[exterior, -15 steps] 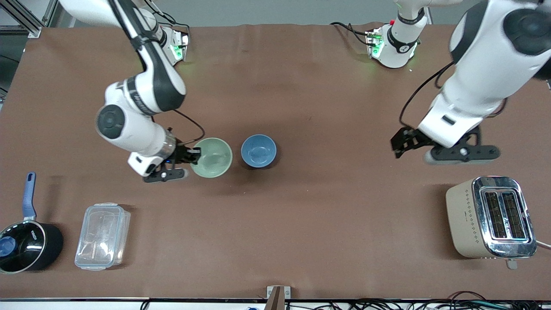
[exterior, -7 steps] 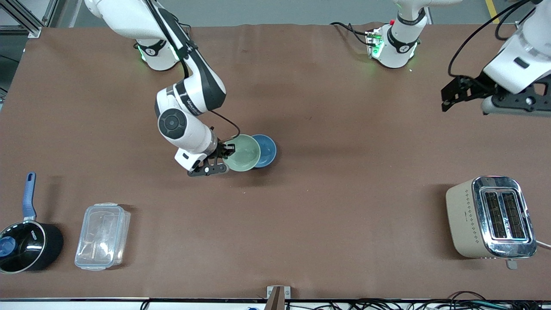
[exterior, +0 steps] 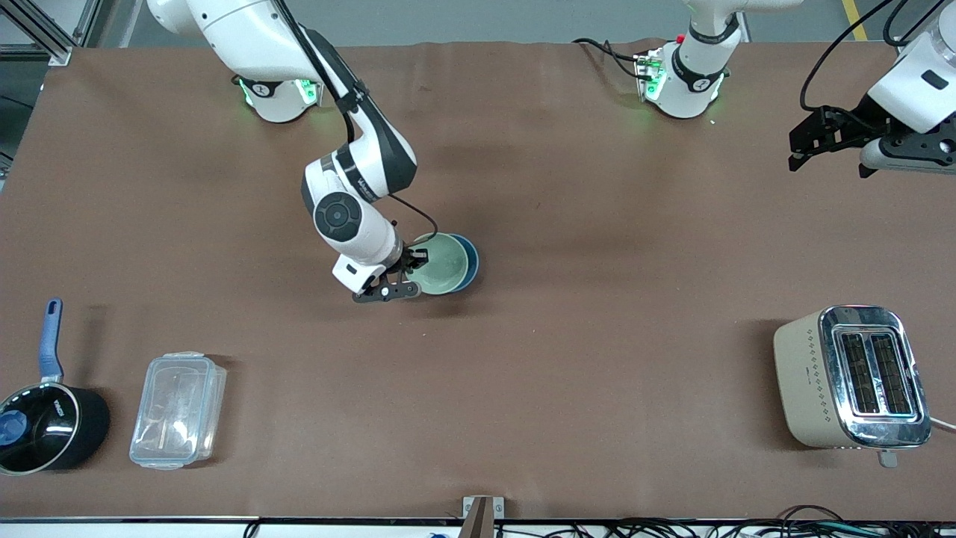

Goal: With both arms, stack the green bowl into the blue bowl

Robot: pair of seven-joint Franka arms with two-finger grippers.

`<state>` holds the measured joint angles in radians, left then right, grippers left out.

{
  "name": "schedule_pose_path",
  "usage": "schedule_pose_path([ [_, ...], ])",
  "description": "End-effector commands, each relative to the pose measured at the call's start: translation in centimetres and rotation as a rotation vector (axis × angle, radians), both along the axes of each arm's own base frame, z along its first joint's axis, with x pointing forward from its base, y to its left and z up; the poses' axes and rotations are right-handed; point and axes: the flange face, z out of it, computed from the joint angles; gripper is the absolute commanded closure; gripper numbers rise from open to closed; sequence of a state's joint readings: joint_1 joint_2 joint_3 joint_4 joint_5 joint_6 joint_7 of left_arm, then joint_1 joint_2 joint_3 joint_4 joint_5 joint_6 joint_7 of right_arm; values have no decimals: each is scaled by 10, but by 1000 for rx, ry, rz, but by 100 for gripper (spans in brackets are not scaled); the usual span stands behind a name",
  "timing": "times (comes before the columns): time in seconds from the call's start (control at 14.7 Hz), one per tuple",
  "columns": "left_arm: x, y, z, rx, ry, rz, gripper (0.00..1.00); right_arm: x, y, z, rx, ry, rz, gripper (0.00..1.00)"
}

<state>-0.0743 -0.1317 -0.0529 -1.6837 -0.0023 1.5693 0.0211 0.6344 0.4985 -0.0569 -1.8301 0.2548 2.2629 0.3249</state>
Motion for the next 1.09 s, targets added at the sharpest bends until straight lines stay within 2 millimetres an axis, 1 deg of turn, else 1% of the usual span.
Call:
schedule_pose_path([
  [0.0,-2,6,1,-15,2,4,0,-9,6,2,-1,17,-25,99],
  [0.14,-5,6,2,-15,13,5,0,-12,6,0,-2,18,-22,98],
  [0.2,-4,6,8,-16,-1,10,0,-15,10,-1,-3,20,-16,98],
  [0.41,-3,3,4,-13,10,11,0,-16,13,0,4,17,-16,98],
  [0.54,-4,3,4,-13,14,7,0,-16,17,2,75,44,-81,97],
  [0.61,-4,3,5,-13,13,10,0,-17,20,1,83,36,-83,96],
  [0.75,-5,3,5,-12,17,8,0,-19,19,-4,78,42,-76,96],
  [1.02,-4,5,3,-11,19,8,0,-13,11,-4,81,29,-49,95],
])
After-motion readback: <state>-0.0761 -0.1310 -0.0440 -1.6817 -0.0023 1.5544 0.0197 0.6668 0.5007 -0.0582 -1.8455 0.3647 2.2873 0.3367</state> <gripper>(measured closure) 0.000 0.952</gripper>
